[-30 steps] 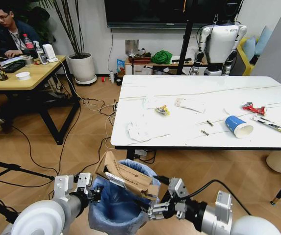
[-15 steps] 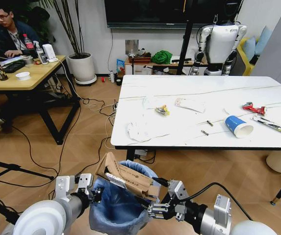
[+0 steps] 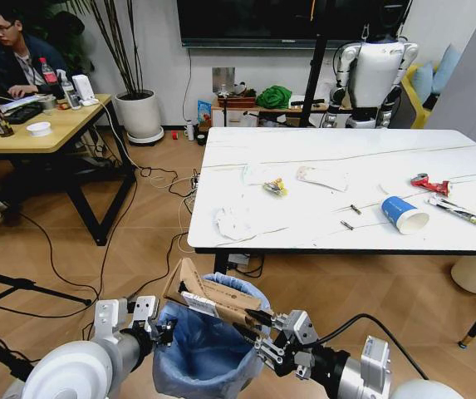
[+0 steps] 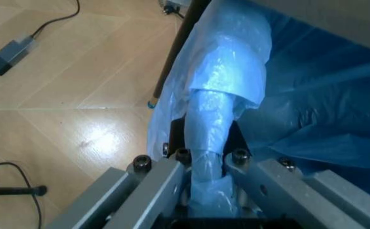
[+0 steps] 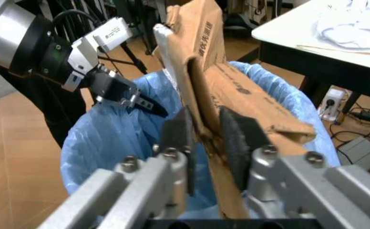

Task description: Pick up the trash bin and place the trash from the table into it.

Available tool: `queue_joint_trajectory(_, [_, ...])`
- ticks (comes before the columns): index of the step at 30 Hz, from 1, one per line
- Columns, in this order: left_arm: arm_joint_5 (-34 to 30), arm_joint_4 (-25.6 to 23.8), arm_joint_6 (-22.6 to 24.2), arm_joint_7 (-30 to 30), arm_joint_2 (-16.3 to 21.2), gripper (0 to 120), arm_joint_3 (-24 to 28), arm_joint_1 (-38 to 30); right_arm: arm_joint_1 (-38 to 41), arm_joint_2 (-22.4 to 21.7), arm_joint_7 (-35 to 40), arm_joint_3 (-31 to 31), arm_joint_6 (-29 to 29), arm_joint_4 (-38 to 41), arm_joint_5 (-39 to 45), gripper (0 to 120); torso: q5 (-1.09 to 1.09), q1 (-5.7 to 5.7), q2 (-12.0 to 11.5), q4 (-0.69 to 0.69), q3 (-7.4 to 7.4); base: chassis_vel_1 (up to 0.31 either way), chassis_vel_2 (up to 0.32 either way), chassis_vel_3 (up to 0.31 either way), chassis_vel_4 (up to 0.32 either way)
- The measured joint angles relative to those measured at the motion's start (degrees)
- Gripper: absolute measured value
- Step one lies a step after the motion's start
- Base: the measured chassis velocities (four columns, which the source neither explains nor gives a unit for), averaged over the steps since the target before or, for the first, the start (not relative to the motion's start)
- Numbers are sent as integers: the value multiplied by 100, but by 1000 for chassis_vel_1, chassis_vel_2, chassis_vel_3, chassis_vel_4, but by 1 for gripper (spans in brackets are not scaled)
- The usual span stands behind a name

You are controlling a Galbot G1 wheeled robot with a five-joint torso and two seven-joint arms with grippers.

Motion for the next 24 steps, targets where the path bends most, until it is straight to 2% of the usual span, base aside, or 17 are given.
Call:
queue_joint_trajectory(2, [-4, 0, 0, -2, 6, 0, -3, 0, -2, -20, -4, 32, 12, 0, 24, 2, 0, 0, 0, 0, 0, 0, 0, 0, 0])
queue_joint_trajectory(4, [-4, 1, 0, -2, 11, 0, -4, 1, -3, -34, -2, 65, 5, 0, 68, 0, 0, 0, 0, 0, 0, 0, 0, 0, 0])
queue_joint_trajectory(14, [-26, 44, 0, -13, 65, 0, -68, -4, 98, -213, -120, 302, -15, 0, 274, 0, 0, 0, 0, -1, 0, 0, 0, 0, 0])
queue_joint_trajectory(24, [-173, 132, 0, -68, 16, 0, -89, -130, 297, -406, -797, 698, 117, 0, 398, 0, 1, 0, 0, 0, 0, 0, 0, 0, 0])
